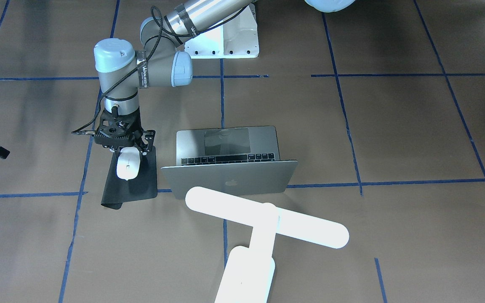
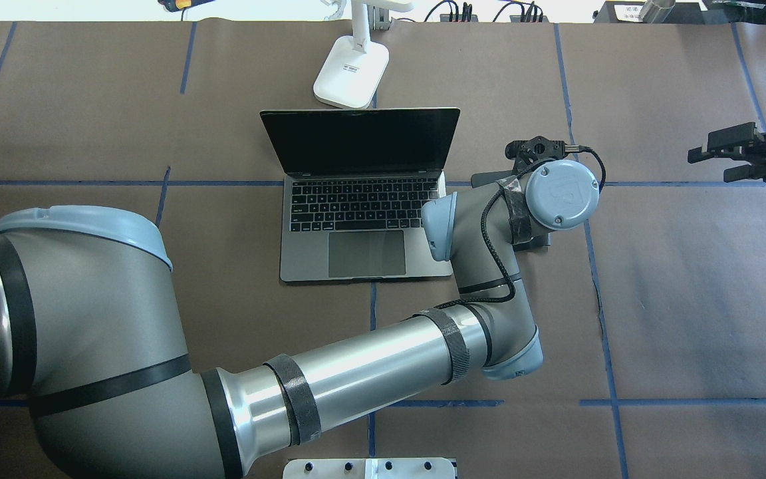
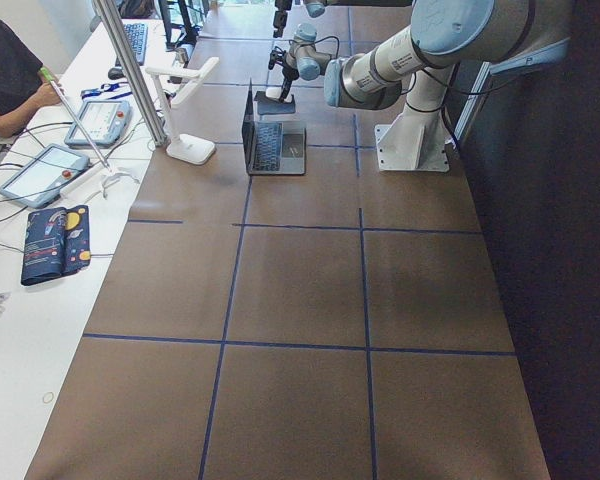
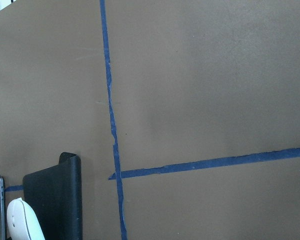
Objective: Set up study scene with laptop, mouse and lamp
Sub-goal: 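Carry the white mouse over the laptop toward the mouse pad with the left gripper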
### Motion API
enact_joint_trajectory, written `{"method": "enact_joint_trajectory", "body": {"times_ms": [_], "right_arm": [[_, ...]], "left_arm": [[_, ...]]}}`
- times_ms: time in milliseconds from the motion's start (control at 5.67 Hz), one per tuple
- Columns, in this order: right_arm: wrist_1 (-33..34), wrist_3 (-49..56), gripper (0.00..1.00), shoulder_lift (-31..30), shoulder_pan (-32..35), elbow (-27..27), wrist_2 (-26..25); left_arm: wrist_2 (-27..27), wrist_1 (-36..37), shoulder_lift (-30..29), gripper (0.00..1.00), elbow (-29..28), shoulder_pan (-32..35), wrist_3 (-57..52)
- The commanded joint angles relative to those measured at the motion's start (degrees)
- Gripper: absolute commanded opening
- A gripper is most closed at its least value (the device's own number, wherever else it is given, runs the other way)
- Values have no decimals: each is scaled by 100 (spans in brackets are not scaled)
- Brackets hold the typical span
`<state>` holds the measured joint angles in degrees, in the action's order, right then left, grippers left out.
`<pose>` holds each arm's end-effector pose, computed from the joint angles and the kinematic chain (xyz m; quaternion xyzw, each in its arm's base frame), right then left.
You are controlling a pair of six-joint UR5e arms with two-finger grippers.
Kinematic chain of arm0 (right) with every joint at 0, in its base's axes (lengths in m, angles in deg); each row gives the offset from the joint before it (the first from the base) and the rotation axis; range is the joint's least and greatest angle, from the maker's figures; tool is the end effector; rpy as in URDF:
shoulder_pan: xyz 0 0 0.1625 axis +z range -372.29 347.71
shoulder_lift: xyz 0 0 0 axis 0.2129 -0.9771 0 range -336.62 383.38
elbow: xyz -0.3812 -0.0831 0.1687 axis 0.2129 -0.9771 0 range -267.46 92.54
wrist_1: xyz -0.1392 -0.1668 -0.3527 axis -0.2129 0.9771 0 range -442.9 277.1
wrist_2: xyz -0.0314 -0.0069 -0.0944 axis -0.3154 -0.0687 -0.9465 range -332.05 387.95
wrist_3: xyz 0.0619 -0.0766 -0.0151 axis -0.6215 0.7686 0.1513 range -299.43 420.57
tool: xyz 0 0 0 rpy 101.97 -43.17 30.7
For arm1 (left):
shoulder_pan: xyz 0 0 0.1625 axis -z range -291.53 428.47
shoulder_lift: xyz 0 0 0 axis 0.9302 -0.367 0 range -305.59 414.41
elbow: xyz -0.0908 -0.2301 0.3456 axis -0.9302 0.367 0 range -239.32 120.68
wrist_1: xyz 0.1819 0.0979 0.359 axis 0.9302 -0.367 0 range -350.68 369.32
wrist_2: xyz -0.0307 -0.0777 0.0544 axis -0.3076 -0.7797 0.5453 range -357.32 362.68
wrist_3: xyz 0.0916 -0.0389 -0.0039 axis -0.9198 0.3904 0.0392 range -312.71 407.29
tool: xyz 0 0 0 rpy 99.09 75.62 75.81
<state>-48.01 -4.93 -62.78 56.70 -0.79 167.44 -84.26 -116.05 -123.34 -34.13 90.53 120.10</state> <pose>-0.1363 -0.5158 0.5374 0.0548 -0.5599 0.1233 0.8175 0.8032 -0.4750 -0.0063 0.1855 0.4509 -0.0501 0.8716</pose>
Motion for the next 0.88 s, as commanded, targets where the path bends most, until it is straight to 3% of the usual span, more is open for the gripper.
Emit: {"method": "enact_joint_trajectory", "body": {"times_ms": [0, 353, 529, 706], "right_arm": [[0, 2, 100, 3, 0, -9, -1], [0, -7, 100, -59, 9, 87, 8], [0, -7, 100, -33, 9, 105, 17], [9, -16, 100, -33, 9, 175, 26]], "left_arm": [[63, -198, -5, 23, -189, -27, 5], [63, -216, -5, 43, -226, -36, 13], [63, -269, -5, 59, -226, -36, 13], [63, -313, 4, 84, -226, -36, 13]]}}
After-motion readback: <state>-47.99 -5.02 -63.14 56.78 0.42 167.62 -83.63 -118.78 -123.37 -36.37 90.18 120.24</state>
